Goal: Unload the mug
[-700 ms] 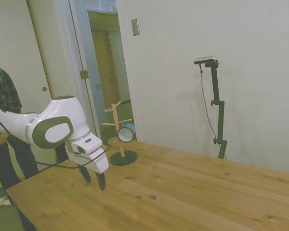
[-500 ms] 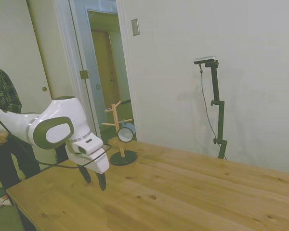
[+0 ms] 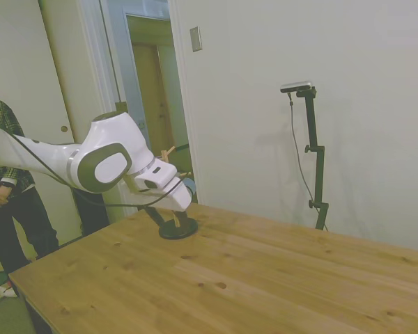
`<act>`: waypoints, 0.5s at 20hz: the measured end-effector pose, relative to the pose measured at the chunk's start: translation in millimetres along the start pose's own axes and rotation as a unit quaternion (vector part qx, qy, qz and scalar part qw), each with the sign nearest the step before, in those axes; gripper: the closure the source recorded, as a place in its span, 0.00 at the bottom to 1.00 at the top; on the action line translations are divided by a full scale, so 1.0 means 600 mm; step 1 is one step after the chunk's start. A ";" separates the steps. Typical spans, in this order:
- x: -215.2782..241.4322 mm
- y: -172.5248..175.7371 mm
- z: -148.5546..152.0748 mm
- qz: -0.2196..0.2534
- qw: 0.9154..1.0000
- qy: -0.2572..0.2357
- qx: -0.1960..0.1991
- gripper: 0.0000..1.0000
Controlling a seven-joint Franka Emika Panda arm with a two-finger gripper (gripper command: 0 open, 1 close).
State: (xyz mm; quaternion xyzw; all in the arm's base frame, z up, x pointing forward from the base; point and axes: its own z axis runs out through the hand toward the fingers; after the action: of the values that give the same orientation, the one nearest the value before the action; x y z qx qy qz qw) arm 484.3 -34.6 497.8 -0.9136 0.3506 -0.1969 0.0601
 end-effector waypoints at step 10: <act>0.066 -0.052 0.048 -0.031 0.995 0.080 0.040 0.00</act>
State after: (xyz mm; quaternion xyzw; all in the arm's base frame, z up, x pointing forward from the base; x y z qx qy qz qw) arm 542.0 -38.2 491.5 -0.9023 0.3172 -0.2853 0.0623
